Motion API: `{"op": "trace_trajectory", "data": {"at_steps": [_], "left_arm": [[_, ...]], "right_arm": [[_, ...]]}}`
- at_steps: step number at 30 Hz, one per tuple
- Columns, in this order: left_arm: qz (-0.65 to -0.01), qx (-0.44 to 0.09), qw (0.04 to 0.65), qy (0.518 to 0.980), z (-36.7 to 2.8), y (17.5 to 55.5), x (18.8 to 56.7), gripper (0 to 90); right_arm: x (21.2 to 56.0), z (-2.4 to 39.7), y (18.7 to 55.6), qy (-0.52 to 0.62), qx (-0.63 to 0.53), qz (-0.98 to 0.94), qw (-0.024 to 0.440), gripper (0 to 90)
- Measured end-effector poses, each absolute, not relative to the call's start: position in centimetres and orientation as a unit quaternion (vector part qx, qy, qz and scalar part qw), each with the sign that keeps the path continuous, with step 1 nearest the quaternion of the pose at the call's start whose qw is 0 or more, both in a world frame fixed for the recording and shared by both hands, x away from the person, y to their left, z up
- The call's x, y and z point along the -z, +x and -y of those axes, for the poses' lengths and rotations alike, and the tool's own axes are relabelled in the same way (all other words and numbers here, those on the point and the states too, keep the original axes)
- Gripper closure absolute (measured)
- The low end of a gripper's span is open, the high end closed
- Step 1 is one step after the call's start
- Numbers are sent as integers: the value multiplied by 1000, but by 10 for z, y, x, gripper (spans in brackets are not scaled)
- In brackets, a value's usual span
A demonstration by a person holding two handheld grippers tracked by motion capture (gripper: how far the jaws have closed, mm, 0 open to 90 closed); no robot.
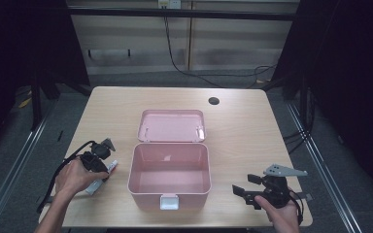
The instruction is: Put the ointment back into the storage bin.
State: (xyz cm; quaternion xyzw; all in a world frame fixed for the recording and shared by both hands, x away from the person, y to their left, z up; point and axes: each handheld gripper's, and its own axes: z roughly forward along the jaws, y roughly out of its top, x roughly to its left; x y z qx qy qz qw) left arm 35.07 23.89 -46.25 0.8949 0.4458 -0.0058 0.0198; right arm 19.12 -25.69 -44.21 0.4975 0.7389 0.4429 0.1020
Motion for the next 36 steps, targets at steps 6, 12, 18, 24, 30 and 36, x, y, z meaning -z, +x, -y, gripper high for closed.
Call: {"op": "trace_trajectory", "data": {"at_steps": [6,12,18,24,30,36], "left_arm": [[-444,22,40,895,-247,348,461,715],[-451,27,48,891,-252,346,454,715],[-463,31,67,883,-260,347,444,715],[-466,24,80,881,-265,345,428,715],[-460,26,91,883,-263,343,412,714],[-444,30,98,890,-258,340,402,715]], "right_arm": [[443,258,192,498,-442,-739,105,213],[443,257,192,500,-442,-738,103,213],[443,257,192,498,-442,-738,107,208],[443,257,192,499,-441,-739,106,205],[442,257,191,501,-441,-738,103,206],[442,257,192,501,-441,-738,102,206]]}}
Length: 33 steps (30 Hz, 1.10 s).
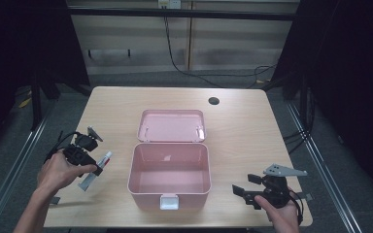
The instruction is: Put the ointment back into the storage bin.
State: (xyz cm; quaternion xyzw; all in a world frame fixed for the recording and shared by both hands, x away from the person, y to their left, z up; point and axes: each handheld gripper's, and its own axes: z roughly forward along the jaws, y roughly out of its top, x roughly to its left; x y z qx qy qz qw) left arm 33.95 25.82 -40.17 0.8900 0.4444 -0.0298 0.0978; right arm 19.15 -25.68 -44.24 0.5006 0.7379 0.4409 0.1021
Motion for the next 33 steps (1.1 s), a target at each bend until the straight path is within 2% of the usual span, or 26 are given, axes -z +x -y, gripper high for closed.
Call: {"op": "trace_trajectory", "data": {"at_steps": [33], "left_arm": [[-384,7,162,909,-246,317,338,713]], "right_arm": [[443,257,192,500,-441,-739,102,197]]}}
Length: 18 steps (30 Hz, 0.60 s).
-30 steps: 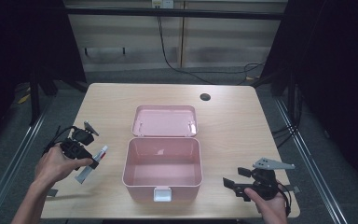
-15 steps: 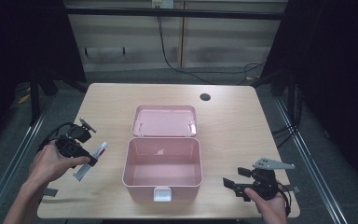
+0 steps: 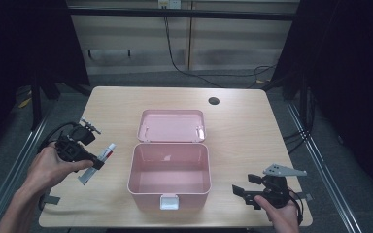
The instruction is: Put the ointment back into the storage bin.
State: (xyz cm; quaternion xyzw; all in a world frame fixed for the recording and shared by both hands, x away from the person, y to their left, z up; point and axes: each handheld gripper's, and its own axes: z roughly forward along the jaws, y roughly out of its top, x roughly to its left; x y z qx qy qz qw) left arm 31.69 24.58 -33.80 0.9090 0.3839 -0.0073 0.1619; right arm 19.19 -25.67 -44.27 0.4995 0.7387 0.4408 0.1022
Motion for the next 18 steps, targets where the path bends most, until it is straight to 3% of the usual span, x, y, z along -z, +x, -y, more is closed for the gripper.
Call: {"op": "trace_trajectory", "data": {"at_steps": [18], "left_arm": [[-345,8,203,916,-232,308,312,712]], "right_arm": [[443,257,192,499,-440,-740,101,191]]}}
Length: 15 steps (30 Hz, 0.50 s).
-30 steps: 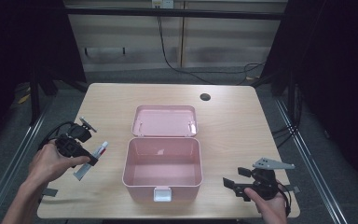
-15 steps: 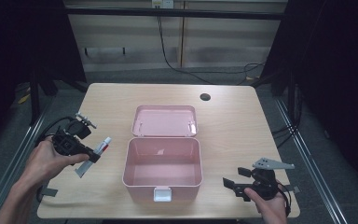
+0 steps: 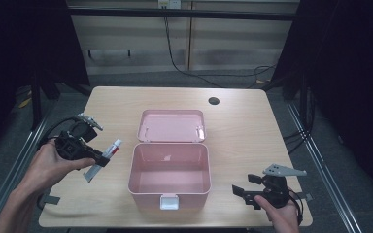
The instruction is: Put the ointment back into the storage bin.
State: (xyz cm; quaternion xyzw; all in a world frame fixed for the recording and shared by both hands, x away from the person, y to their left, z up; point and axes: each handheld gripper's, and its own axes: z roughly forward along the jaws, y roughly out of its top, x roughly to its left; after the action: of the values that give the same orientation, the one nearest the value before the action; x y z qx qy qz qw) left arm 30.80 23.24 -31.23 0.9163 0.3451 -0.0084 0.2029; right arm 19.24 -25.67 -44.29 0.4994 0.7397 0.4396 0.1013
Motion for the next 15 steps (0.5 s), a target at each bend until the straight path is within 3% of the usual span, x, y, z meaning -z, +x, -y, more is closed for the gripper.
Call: {"op": "trace_trajectory", "data": {"at_steps": [15], "left_arm": [[-302,4,202,932,-208,299,297,712]], "right_arm": [[443,257,192,499,-440,-740,101,191]]}}
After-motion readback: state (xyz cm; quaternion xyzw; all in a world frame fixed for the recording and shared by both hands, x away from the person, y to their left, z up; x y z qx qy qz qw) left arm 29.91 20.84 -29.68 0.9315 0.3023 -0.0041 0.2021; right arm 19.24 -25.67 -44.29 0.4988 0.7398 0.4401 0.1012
